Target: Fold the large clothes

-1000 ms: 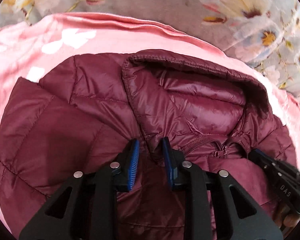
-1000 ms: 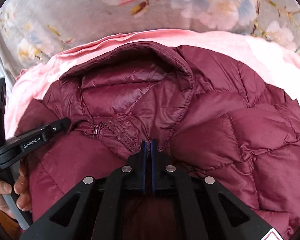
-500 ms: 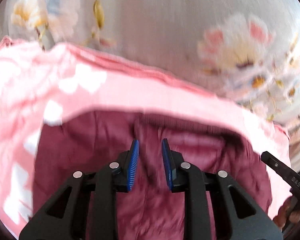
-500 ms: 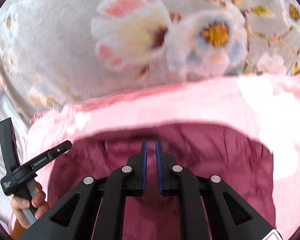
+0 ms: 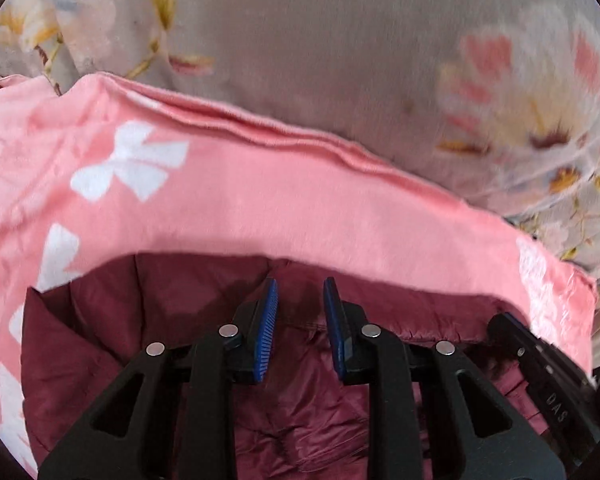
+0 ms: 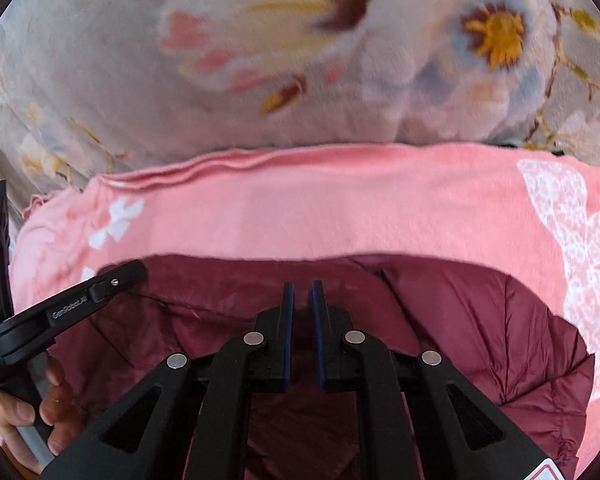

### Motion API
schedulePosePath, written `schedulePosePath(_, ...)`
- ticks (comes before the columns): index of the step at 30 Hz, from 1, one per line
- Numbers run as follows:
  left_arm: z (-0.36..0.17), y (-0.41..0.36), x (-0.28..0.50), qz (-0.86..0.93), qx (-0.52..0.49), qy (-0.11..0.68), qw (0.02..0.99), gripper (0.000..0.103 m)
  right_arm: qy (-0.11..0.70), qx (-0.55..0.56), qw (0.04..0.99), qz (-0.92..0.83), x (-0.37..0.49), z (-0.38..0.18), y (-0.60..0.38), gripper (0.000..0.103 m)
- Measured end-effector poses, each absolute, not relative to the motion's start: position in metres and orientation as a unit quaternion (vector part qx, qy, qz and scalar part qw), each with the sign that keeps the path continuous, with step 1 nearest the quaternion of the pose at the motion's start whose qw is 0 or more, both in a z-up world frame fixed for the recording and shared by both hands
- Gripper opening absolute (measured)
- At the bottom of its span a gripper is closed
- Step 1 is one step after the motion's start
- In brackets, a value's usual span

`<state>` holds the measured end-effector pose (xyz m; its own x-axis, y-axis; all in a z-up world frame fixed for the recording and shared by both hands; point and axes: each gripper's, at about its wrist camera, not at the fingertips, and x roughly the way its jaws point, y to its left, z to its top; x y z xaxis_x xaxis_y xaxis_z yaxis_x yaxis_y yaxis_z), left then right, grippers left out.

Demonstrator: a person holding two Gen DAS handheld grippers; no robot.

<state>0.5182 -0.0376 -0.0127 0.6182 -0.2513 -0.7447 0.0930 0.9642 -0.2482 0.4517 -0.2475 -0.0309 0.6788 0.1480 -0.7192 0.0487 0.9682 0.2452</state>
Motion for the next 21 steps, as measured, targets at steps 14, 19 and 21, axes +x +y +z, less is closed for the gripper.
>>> schedulePosePath(14, -0.050, -0.042, 0.505, -0.096, -0.053, 0.430, 0.896, 0.023, 0.417, 0.115, 0.901, 0.017, 0.456, -0.076, -0.261, 0.000)
schedulePosePath(19, -0.058, -0.039, 0.503, -0.101, -0.061, 0.420, 0.900, 0.023, 0.411, 0.126, 0.903, 0.020, 0.457, -0.083, -0.263, 0.000)
schedulePosePath(21, -0.061, -0.039, 0.504, -0.103, -0.060, 0.418, 0.901, 0.023, 0.411, 0.136, 0.901, 0.024, 0.459, -0.085, -0.266, 0.000)
